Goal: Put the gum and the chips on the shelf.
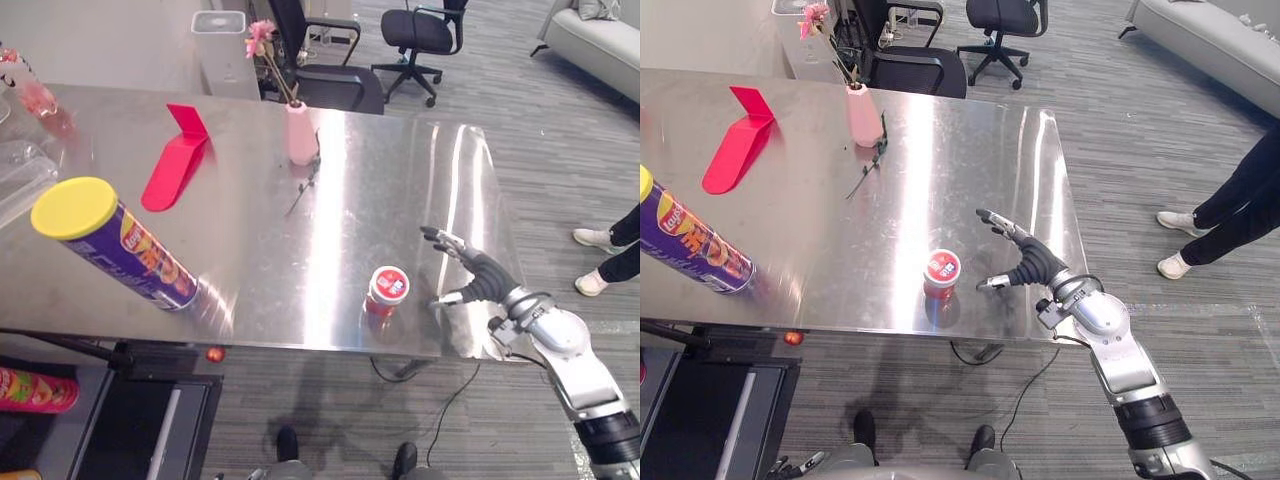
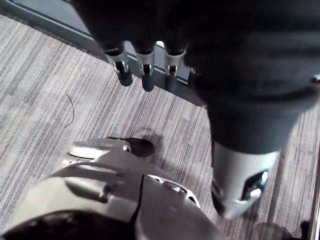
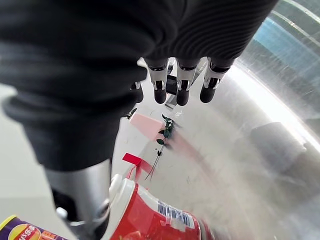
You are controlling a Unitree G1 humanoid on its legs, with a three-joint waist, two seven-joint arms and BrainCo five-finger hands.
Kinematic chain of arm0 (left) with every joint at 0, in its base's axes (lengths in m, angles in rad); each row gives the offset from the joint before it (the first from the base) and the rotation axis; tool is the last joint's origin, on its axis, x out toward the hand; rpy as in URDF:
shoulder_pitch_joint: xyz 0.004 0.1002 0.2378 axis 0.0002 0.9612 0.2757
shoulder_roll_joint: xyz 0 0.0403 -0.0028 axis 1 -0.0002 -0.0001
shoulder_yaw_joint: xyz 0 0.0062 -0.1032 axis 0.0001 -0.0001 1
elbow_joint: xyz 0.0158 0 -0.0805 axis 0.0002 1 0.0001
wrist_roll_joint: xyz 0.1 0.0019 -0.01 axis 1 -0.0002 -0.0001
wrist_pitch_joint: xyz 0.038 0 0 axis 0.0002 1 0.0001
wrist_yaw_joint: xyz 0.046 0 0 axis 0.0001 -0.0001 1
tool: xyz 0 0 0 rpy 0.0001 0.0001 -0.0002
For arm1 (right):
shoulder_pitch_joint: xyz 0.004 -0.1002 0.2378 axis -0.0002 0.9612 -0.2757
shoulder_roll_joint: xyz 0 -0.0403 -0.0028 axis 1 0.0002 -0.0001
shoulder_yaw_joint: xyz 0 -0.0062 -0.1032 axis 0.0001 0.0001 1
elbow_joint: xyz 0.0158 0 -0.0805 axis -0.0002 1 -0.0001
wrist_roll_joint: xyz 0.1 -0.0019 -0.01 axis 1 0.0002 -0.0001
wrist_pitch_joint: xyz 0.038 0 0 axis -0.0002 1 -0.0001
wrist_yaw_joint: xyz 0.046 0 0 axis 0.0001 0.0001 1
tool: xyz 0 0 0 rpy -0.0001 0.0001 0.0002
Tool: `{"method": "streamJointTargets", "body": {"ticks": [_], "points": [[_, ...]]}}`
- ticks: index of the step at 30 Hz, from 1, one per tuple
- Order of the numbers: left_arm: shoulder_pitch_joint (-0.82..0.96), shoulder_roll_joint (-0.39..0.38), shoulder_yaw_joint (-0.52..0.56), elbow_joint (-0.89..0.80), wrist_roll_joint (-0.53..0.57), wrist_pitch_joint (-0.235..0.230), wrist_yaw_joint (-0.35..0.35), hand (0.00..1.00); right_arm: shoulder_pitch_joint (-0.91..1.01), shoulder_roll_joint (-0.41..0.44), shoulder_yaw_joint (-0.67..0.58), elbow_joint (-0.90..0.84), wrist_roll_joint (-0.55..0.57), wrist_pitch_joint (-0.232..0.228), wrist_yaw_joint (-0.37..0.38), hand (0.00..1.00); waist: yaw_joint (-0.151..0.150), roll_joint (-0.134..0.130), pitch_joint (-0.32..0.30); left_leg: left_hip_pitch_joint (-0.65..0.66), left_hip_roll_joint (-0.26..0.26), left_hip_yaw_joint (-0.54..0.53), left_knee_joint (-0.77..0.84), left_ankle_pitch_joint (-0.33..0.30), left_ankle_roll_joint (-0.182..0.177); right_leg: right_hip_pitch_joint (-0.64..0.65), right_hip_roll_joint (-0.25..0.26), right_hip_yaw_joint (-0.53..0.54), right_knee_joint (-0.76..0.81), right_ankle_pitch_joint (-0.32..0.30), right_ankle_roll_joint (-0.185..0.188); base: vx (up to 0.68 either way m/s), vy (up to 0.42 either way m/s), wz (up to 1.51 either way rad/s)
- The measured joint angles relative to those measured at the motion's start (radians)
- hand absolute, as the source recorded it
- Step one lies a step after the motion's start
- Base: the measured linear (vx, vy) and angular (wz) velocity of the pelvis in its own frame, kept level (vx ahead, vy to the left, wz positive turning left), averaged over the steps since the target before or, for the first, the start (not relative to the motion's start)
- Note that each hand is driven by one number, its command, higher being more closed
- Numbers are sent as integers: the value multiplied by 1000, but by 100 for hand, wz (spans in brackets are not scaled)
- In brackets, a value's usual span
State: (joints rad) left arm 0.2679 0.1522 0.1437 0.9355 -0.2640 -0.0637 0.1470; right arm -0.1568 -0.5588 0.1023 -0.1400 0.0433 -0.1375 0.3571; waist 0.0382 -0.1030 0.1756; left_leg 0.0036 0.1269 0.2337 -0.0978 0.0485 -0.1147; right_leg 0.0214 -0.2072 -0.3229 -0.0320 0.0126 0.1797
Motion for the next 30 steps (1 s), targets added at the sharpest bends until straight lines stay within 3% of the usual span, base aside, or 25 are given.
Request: {"method": "streamJointTargets", "body": {"ticks": [12,30], "points": [[-9,0,3,-1,-5,0,-1,0,-16,31,76,-15,0,0,70,0,7,-2,26,-7,-1,-16,0,1,1,2,-1,-12,0,0,0,0,-1,2],[-10,0,3,-20,-5,-1,-3,0,-12,69,109,-47,-4,2,68,0,19,-11,42,-16,-1,-26,0,1,2,0,-1,-24,0,-1,-1,3,-1,1]]}}
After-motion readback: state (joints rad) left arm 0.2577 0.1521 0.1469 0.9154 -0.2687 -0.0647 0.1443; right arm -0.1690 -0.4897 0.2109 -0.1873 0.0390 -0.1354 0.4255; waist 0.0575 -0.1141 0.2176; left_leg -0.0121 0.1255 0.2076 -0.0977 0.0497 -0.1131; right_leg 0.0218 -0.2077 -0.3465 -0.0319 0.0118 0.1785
